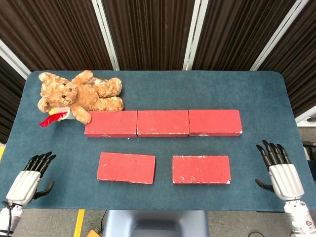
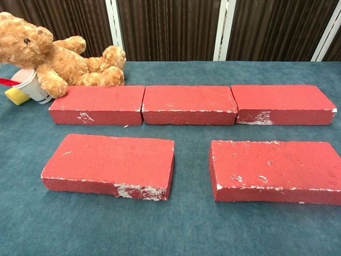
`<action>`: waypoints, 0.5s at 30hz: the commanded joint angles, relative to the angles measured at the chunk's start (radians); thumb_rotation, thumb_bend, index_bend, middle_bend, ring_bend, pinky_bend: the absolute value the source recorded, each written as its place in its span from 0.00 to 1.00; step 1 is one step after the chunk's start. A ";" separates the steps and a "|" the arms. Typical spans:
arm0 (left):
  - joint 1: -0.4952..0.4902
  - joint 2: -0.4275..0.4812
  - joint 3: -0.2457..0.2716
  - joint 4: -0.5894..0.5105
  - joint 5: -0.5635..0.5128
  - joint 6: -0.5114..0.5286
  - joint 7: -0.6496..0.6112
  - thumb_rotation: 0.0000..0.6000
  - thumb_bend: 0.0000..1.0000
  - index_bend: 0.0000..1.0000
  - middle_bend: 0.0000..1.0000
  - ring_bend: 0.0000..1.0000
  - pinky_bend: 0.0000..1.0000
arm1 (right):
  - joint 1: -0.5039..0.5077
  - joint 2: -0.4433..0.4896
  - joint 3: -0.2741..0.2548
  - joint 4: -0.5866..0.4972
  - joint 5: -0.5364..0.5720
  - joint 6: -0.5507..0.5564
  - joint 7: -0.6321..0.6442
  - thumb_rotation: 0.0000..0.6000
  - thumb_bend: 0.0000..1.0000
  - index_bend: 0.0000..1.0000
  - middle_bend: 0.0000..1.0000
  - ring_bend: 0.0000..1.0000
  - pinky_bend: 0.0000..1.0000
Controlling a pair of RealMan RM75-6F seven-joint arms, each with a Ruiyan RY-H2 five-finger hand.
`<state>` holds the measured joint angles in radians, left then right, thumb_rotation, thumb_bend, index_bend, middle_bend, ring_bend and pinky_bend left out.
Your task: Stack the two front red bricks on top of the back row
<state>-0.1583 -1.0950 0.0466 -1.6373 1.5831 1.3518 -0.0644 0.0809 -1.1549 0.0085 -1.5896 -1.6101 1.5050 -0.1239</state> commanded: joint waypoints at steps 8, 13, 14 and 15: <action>-0.128 -0.121 0.026 0.119 0.224 -0.008 -0.304 1.00 0.32 0.00 0.00 0.00 0.00 | 0.008 -0.007 -0.030 0.004 -0.048 -0.017 0.027 1.00 0.13 0.00 0.00 0.00 0.00; -0.224 -0.123 0.058 0.075 0.253 -0.139 -0.378 1.00 0.28 0.00 0.00 0.00 0.00 | 0.010 0.014 -0.040 0.005 -0.056 -0.026 0.053 1.00 0.13 0.00 0.00 0.00 0.00; -0.236 -0.126 0.056 0.073 0.243 -0.164 -0.371 1.00 0.27 0.00 0.00 0.00 0.00 | 0.011 0.018 -0.041 0.003 -0.056 -0.027 0.061 1.00 0.13 0.00 0.00 0.00 0.00; -0.248 -0.135 0.052 0.073 0.227 -0.187 -0.365 1.00 0.26 0.00 0.00 0.00 0.00 | 0.011 0.022 -0.040 0.001 -0.056 -0.025 0.072 1.00 0.13 0.00 0.00 0.00 0.00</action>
<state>-0.3557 -1.2116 0.0884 -1.5528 1.8326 1.2358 -0.4139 0.0912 -1.1387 -0.0307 -1.5858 -1.6659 1.4802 -0.0617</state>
